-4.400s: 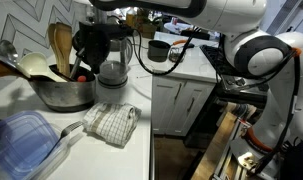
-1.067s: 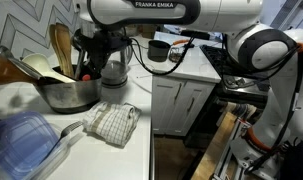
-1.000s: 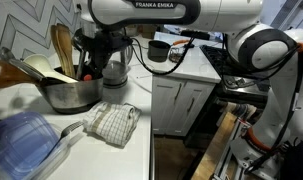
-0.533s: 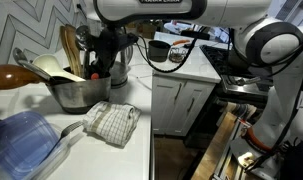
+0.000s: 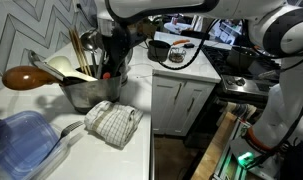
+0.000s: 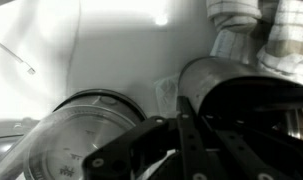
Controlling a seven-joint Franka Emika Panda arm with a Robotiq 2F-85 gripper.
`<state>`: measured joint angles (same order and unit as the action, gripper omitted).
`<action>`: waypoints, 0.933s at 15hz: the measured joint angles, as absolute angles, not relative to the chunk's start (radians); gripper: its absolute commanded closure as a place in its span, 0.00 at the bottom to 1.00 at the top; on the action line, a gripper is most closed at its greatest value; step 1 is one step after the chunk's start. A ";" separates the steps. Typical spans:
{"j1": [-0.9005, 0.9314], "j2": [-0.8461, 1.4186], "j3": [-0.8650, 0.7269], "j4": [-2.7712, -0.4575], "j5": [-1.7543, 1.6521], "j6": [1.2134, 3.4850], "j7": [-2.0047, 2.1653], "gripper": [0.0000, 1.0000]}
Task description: Place the utensil holder next to the stove
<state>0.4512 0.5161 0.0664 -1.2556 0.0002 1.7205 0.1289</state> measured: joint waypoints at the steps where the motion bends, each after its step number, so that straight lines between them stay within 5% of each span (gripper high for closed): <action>1: 0.445 0.497 0.065 -1.290 0.000 1.746 0.121 0.99; 14: 0.275 0.320 0.117 -1.621 0.001 2.037 -0.096 0.99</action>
